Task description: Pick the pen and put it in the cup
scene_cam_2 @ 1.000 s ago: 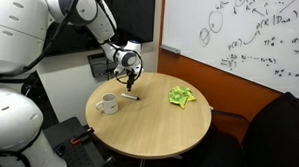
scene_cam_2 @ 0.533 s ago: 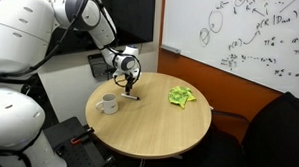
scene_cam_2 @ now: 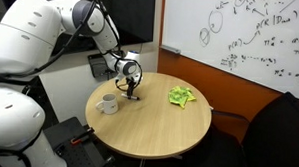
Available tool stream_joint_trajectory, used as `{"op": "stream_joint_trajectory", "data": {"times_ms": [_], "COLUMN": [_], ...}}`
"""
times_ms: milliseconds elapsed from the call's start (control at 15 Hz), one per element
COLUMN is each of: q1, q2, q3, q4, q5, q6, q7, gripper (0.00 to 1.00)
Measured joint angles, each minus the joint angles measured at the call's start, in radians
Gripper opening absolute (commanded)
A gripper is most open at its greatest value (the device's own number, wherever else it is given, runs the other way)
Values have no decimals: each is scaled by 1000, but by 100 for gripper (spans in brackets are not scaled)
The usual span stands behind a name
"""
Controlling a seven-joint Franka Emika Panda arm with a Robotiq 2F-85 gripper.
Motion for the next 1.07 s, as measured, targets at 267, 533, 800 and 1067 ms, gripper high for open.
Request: {"op": "stream_joint_trajectory", "data": {"times_ms": [267,533,800,1067], "q1": [1,6,31,130], "q2": [28,28,25,-23], "q3": [-4,-20,-69,-162], "q4": [27,42,42,14], "q5": [0,0,-27,-170], "q6": [0,-2,-30,-102], "q7": [0,0,55,255], "gripper": [6,5,5,5]}}
